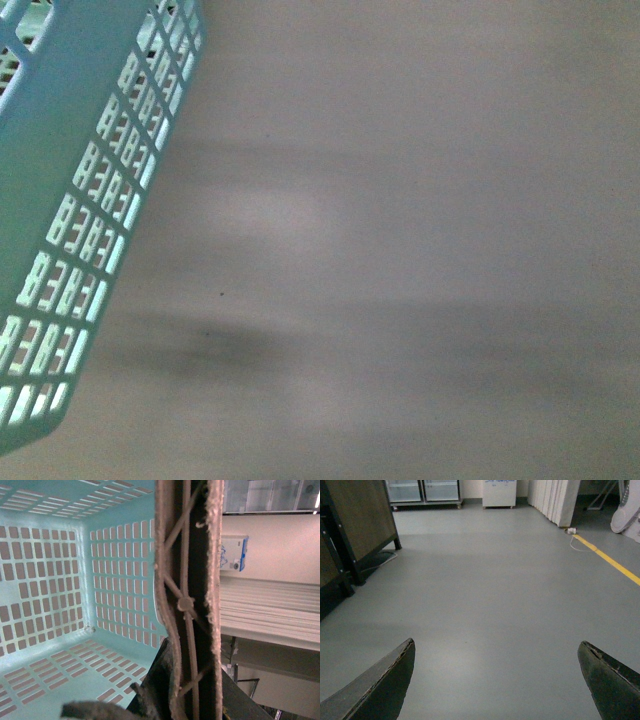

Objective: Pick lemon and mango into basket

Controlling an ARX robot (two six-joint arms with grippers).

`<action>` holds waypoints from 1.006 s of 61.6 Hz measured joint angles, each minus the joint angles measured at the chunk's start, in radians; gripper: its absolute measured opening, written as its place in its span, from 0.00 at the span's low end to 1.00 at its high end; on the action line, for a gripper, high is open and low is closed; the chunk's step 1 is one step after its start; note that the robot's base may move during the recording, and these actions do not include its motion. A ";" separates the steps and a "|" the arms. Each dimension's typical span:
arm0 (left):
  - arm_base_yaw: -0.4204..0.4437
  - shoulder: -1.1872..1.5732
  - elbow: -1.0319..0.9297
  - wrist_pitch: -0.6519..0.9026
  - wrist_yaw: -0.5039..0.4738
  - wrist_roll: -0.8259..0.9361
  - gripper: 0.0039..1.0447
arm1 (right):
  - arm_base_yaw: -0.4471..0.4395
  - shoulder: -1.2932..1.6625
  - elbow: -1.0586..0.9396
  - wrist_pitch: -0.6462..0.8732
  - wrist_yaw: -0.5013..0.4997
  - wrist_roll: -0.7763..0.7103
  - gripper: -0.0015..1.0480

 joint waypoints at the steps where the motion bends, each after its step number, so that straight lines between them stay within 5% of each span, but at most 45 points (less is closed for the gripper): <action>1: 0.000 0.000 0.000 0.000 -0.003 0.002 0.06 | 0.000 0.000 0.000 0.000 0.000 0.000 0.92; 62: 0.002 0.005 0.000 -0.006 0.003 0.007 0.06 | 0.000 0.000 0.000 0.000 0.000 0.000 0.92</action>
